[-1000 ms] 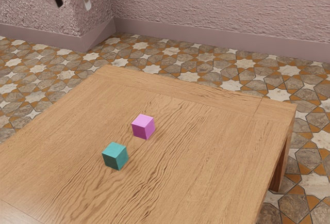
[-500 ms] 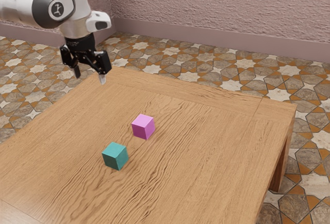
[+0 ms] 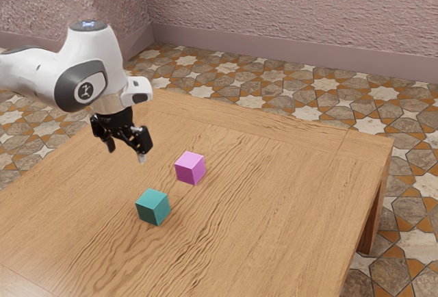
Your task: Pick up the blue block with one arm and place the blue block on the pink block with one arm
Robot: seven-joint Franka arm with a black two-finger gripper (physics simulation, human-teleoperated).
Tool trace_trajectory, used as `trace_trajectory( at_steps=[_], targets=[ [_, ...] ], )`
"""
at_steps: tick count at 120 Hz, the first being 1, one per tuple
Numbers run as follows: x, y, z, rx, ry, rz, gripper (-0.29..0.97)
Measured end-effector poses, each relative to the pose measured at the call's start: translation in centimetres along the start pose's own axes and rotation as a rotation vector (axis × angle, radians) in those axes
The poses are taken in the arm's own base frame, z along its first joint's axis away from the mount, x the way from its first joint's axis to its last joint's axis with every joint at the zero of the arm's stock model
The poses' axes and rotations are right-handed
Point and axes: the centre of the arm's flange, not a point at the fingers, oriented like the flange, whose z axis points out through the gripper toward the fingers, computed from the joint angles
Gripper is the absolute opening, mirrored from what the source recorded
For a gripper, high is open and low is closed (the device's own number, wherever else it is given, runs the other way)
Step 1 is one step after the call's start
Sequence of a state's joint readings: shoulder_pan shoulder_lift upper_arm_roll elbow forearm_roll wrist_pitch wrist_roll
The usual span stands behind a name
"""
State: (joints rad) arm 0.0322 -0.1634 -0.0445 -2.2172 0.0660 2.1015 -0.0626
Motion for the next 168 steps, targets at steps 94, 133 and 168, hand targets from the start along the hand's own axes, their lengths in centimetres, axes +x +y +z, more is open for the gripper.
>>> trace_trajectory(
  at_steps=[94,133,168],
  targets=[
    [0.5,1.0,11.2,-0.02,-0.006,0.068,0.68],
    [0.9,1.4,13.5,-0.025,-0.013,0.084,0.68],
    [1.1,1.6,14.5,-0.027,-0.022,0.091,0.68]
  ],
)
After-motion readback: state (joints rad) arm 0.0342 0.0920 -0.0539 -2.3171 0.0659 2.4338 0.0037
